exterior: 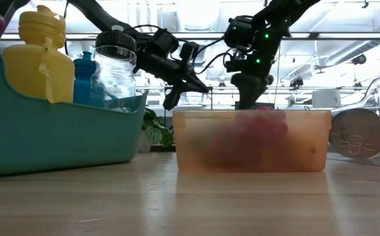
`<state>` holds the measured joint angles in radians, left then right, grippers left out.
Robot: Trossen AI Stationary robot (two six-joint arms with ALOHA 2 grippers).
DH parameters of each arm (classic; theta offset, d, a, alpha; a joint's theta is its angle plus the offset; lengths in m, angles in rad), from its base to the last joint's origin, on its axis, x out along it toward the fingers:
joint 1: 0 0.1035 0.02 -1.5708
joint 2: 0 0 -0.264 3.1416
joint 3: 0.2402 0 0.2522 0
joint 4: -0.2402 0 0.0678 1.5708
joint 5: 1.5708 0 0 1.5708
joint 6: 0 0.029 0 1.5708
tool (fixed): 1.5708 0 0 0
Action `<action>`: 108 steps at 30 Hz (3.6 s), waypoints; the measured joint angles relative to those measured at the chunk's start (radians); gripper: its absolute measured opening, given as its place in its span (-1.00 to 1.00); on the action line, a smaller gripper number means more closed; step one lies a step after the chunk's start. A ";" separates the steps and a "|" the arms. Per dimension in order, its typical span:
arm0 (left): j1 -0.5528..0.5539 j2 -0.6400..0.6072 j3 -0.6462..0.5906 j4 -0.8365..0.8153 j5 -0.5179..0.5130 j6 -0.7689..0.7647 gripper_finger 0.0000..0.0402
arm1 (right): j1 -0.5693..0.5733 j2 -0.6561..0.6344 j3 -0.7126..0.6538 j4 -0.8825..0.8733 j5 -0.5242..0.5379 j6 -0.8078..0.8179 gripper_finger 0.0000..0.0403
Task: Pick & Place Food Item
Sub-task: Put the top green tuna can into the transparent bin
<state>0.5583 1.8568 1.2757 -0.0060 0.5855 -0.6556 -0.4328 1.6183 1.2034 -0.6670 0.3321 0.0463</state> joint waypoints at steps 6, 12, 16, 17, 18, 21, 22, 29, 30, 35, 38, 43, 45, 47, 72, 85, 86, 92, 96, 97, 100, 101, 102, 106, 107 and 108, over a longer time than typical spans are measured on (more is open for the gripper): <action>0.000 0.000 0.005 0.000 0.018 0.009 -0.89 | -0.009 -0.017 -0.034 0.100 -0.085 -0.237 0.12; -0.003 -0.001 0.009 -0.008 0.008 0.234 -0.89 | -0.050 -0.074 -0.131 0.248 -0.331 -0.337 0.12; -0.003 -0.001 0.009 -0.022 -0.060 0.349 -0.89 | -0.114 -0.127 -0.211 0.258 -0.334 -0.334 0.13; -0.003 -0.001 0.009 -0.022 -0.081 0.395 -0.89 | -0.135 -0.144 -0.233 0.267 -0.340 -0.323 0.13; -0.004 -0.001 0.009 -0.022 -0.103 0.444 -0.89 | -0.154 -0.159 -0.256 0.276 -0.356 -0.310 0.13; -0.015 -0.001 0.009 -0.022 -0.168 0.596 -0.89 | -0.205 -0.200 -0.330 0.358 -0.446 -0.269 0.13; -0.021 -0.001 0.009 -0.022 -0.184 0.639 -0.90 | -0.218 -0.213 -0.355 0.391 -0.468 -0.266 0.13; -0.038 0.010 0.009 -0.003 -0.216 0.717 -0.98 | -0.252 -0.242 -0.456 0.493 -0.469 -0.372 0.13; -0.038 0.017 0.009 0.011 -0.220 0.724 -0.98 | -0.250 -0.238 -0.459 0.494 -0.471 -0.393 0.13; -0.040 0.061 0.009 0.062 -0.219 0.732 -0.98 | -0.252 -0.187 -0.462 0.496 -0.471 -0.409 0.13; -0.044 0.079 0.009 0.059 -0.220 0.732 -0.98 | -0.252 -0.159 -0.460 0.498 -0.469 -0.405 0.13; -0.052 0.088 0.009 0.080 -0.218 0.736 -0.99 | -0.251 -0.128 -0.459 0.500 -0.472 -0.387 0.13; -0.056 0.096 0.010 0.084 -0.216 0.738 -0.99 | -0.251 -0.119 -0.459 0.504 -0.472 -0.386 0.13; -0.060 0.112 0.010 0.096 -0.215 0.745 -0.99 | -0.251 -0.113 -0.458 0.512 -0.473 -0.382 0.13; -0.071 0.226 0.083 0.019 -0.151 0.741 -0.99 | -0.247 -0.111 -0.458 0.531 -0.490 -0.334 0.12; -0.074 0.224 0.355 -0.309 -0.239 0.551 -0.99 | -0.248 -0.111 -0.458 0.531 -0.490 -0.319 0.12; -0.076 0.224 0.354 -0.330 -0.256 0.523 -0.99 | -0.248 -0.111 -0.458 0.531 -0.490 -0.311 0.12; -0.129 0.224 0.292 -0.267 -0.309 0.486 -0.99 | -0.248 -0.111 -0.458 0.534 -0.490 -0.305 0.12; -0.178 0.224 0.227 -0.174 -0.398 0.463 -0.99 | -0.248 -0.111 -0.458 0.540 -0.490 -0.305 0.12; -0.184 0.225 0.220 -0.165 -0.429 0.462 -0.99 | -0.248 -0.111 -0.458 0.540 -0.490 -0.303 0.12; -0.187 0.225 0.212 -0.133 -0.447 0.418 -0.99 | -0.248 -0.111 -0.458 0.540 -0.490 -0.283 0.12; -0.186 0.230 0.208 -0.119 -0.459 0.406 -0.99 | -0.248 -0.111 -0.458 0.540 -0.490 -0.280 0.13; -0.185 0.240 0.208 -0.106 -0.467 0.392 -0.99 | -0.248 -0.111 -0.458 0.540 -0.490 -0.278 0.13; -0.177 0.296 0.233 -0.112 -0.469 0.313 -0.99 | -0.246 -0.111 -0.458 0.542 -0.490 -0.262 0.13; -0.177 0.299 0.243 -0.134 -0.478 0.309 -0.99 | -0.244 -0.111 -0.458 0.543 -0.490 -0.262 0.13; -0.175 0.298 0.252 -0.152 -0.482 0.308 -0.99 | -0.243 -0.111 -0.458 0.543 -0.490 -0.262 0.13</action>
<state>0.3829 2.1551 1.5278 -0.1583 0.1036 -0.3473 -0.6753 1.5074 0.7456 -0.1239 -0.1578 -0.2161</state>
